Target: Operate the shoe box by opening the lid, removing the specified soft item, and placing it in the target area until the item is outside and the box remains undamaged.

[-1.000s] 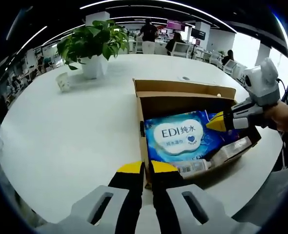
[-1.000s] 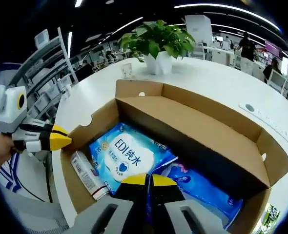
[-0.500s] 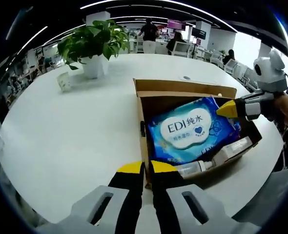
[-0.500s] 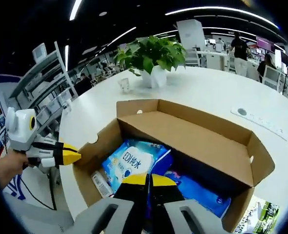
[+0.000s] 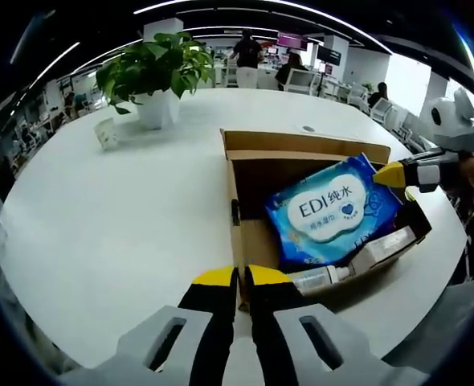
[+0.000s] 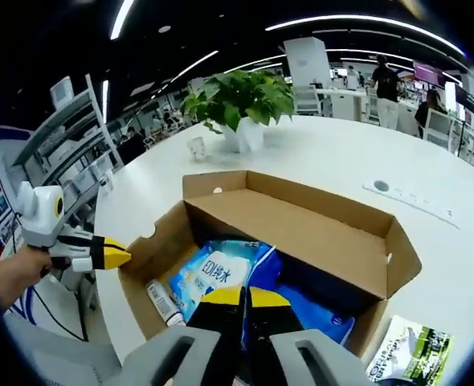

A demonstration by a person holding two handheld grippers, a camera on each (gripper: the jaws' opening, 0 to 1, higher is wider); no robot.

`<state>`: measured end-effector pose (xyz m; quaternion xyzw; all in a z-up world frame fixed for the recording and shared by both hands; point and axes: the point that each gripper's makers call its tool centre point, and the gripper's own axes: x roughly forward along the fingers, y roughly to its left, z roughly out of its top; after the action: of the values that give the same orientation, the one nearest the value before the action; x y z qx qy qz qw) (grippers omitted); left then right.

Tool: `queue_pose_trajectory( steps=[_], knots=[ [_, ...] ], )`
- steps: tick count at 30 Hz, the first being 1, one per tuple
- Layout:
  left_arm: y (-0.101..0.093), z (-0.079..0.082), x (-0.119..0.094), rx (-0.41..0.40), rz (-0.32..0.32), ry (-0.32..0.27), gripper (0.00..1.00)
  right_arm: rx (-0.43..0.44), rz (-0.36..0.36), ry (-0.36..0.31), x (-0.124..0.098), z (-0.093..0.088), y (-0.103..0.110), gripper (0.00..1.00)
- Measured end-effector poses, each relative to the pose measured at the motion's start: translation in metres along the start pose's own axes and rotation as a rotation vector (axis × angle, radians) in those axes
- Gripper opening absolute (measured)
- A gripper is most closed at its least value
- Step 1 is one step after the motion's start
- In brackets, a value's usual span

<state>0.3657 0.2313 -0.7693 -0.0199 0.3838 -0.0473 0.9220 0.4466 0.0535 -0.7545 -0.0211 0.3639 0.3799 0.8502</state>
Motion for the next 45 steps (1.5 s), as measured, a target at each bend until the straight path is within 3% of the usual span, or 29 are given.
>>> queue_pose_trajectory(
  steps=[13,22,27,37,45],
  knots=[
    [0.001,0.001,-0.001,0.016,-0.001,0.026,0.04,0.030,-0.015,-0.033,-0.014,-0.006,-0.011,0.00],
    [-0.008,0.023,-0.009,0.111,0.002,-0.013,0.11,0.064,-0.017,-0.041,-0.017,-0.014,-0.016,0.00],
    [-0.020,0.031,-0.004,0.137,-0.032,-0.020,0.13,0.074,-0.022,-0.038,-0.017,-0.018,-0.020,0.00],
    [-0.044,0.029,0.014,0.191,-0.090,0.031,0.17,0.107,-0.029,-0.028,-0.016,-0.029,-0.028,0.00],
    [-0.058,0.024,0.029,0.168,-0.155,0.077,0.22,0.119,-0.030,-0.030,-0.016,-0.033,-0.031,0.00]
  ],
)
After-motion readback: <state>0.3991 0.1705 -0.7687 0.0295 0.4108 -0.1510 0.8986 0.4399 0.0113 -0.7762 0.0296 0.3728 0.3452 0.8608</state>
